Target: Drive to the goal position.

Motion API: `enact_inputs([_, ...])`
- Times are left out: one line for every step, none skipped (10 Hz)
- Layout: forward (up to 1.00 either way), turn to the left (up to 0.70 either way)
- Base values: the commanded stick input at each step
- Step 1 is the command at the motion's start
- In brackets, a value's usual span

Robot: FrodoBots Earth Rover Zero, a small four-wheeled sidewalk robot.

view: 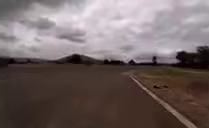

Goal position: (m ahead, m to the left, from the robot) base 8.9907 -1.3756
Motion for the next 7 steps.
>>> enact_inputs([0.50,-0.50])
enact_inputs([0.50,-0.50])
enact_inputs([0.50,-0.50])
enact_inputs([0.50,-0.41])
enact_inputs([0.50,-0.26])
enact_inputs([0.50,0.00])
enact_inputs([0.50,0.00])
